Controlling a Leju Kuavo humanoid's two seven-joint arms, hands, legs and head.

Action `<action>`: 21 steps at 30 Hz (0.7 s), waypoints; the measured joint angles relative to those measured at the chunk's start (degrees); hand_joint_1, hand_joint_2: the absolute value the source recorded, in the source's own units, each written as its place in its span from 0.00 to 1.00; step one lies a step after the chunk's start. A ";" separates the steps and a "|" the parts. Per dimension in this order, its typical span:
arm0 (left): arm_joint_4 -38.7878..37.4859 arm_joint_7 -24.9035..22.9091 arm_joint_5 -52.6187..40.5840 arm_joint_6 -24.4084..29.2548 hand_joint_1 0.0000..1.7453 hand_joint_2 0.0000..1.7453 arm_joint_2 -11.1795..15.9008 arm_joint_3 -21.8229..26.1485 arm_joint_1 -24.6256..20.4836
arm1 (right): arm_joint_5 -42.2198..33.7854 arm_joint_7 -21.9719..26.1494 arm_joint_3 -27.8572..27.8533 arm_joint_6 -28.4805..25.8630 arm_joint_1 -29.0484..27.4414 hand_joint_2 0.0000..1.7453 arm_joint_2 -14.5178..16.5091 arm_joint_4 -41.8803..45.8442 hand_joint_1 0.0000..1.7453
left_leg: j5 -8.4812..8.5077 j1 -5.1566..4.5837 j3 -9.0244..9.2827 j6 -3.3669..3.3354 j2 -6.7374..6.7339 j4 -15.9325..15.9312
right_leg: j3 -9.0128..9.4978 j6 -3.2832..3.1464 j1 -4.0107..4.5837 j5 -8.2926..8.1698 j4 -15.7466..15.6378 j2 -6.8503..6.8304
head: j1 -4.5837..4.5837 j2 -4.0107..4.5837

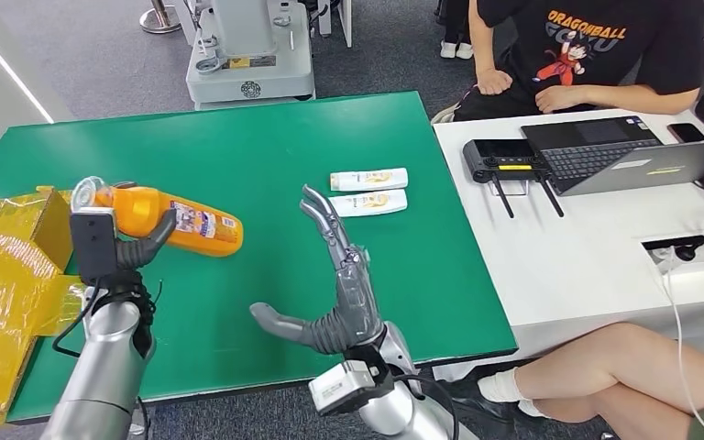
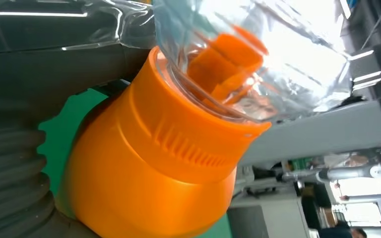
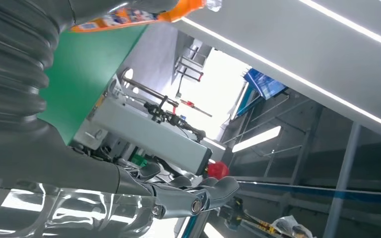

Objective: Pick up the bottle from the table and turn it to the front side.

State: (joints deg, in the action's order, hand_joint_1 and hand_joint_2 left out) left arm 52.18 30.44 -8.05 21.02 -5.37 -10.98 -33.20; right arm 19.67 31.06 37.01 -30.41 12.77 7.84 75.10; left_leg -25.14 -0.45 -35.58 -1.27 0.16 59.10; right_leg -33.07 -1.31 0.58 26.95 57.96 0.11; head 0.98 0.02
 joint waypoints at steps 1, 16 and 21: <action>0.55 -0.36 -1.18 0.29 1.00 1.00 1.13 0.05 -0.24 | -0.39 0.04 0.28 -0.01 -0.42 1.00 -0.22 0.29 0.00 | 0.00 0.01 0.00 0.01 0.00 0.00 | 0.00 0.00 0.00 0.00 0.01 0.00 | 0.00 0.00; 5.48 -3.90 -21.75 -2.13 1.00 1.00 19.55 0.76 -5.61 | -0.33 0.70 0.84 0.07 -7.28 1.00 -1.90 4.83 0.00 | 0.04 0.04 -0.01 0.07 -0.20 -0.02 | -0.11 -0.12 0.02 -0.02 0.06 0.19 | 0.03 0.00; 5.48 -5.58 -32.74 -2.69 1.00 1.00 25.30 -1.62 -7.44 | 0.50 0.21 0.80 0.81 -8.13 1.00 -1.92 5.98 0.00 | 0.04 0.04 -0.01 0.07 -0.30 -0.02 | -0.15 -0.18 0.02 -0.06 0.06 0.28 | 0.02 0.00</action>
State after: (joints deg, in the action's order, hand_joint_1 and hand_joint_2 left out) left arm 57.65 24.86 -40.79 18.33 19.92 -12.60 -40.64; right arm 20.16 31.28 37.81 -29.60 4.64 5.92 81.08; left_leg -25.10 -0.42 -35.59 -1.20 -0.14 59.08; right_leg -33.22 -1.50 0.60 26.89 58.02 0.39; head 1.01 0.02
